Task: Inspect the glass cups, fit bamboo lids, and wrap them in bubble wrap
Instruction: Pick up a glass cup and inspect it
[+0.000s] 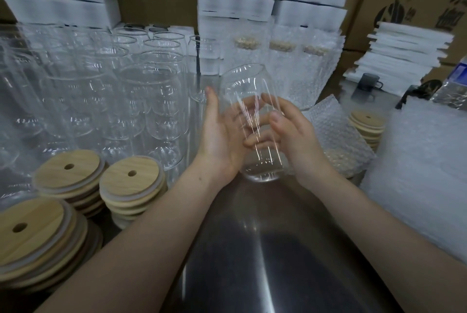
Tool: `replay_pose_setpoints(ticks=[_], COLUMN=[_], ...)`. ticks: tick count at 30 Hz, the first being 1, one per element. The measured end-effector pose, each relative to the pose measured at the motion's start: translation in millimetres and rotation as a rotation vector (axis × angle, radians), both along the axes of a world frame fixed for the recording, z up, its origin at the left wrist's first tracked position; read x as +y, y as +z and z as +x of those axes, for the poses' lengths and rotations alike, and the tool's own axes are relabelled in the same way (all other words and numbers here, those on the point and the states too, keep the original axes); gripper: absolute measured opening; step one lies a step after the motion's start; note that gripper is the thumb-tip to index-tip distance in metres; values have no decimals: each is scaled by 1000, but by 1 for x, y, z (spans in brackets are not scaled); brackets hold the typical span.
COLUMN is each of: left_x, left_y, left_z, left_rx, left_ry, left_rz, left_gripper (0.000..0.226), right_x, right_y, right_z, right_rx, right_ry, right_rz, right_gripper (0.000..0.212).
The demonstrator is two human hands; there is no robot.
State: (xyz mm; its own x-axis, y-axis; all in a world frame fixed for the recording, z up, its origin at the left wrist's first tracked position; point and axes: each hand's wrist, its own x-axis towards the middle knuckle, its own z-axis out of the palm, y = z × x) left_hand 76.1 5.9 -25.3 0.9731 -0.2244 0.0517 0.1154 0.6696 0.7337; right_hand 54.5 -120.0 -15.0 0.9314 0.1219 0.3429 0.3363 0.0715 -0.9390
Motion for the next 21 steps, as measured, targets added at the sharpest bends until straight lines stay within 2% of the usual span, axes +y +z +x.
replay_pose_setpoints(ticks=[2,6,8,11,16,17,20,21], left_x=[-2,-6,-8,-10,-10,-11,-14,-14], left_y=[1,-4,-7,-10,-18,-19,-23,-24], left_z=[-4,-15,-17,-17,-15,-14,-12,-12], left_rx=[-32,-176,-241,-345,-404,-420,-465,-475], left_ry=[65,158,188,208,261,286,351,368], left_rz=[59,301,365,450,577,620,700,719], left_gripper=[81,70,64,77,94,94,93,91], right_x=[-1,0,-1,-5,-10,-9,-6,-6], right_y=[-3,-6,-6,-4,14,17,24,25], right_z=[1,1,2,4,2,-1,-7,-9], right_rx=[-20,-126,-148,-120,14,20,6,-7], right_ry=[-24,-110,-126,-118,-103,-105,-95,-88], right_rz=[2,-127,-138,-170,-57,-36,-7,-3], right_gripper=[52,67,68,61,53,62,107,109])
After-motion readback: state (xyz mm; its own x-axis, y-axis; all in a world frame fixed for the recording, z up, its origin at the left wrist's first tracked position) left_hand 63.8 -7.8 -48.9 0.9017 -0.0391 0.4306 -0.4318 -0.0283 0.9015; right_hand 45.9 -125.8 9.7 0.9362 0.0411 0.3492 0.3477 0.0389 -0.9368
